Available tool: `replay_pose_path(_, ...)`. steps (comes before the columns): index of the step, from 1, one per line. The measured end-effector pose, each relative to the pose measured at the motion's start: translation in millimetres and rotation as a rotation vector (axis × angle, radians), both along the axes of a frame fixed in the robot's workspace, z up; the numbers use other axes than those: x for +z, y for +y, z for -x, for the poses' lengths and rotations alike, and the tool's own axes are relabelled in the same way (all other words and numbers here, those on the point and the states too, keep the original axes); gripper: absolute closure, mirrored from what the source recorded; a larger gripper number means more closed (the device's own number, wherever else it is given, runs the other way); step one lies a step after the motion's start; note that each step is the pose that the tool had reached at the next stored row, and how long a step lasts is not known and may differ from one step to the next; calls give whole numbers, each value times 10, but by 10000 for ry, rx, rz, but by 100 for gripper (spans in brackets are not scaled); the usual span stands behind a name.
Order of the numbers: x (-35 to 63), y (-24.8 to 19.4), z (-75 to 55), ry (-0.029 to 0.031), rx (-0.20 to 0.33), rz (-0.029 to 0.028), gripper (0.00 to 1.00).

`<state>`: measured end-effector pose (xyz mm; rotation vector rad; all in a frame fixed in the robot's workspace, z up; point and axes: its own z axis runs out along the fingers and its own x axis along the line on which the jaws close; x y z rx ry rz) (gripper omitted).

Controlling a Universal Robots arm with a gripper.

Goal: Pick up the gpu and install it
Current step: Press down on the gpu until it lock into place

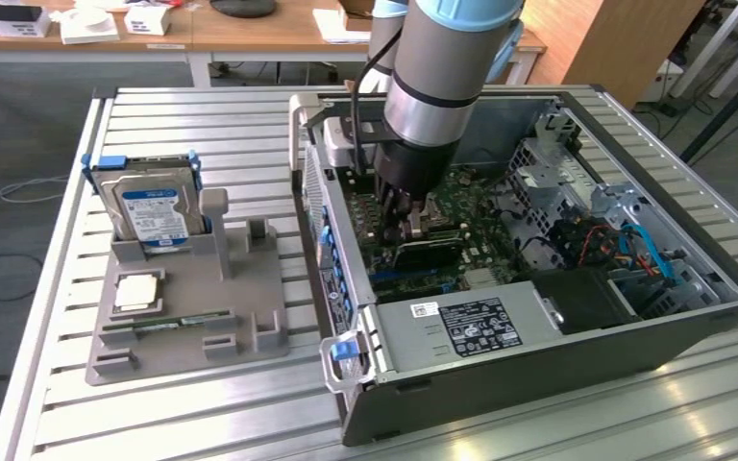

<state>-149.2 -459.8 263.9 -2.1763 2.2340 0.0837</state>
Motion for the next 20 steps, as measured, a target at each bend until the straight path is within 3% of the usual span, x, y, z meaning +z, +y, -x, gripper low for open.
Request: replay_pose_path(20, -7, 0, 0, 0, 0, 0, 89)
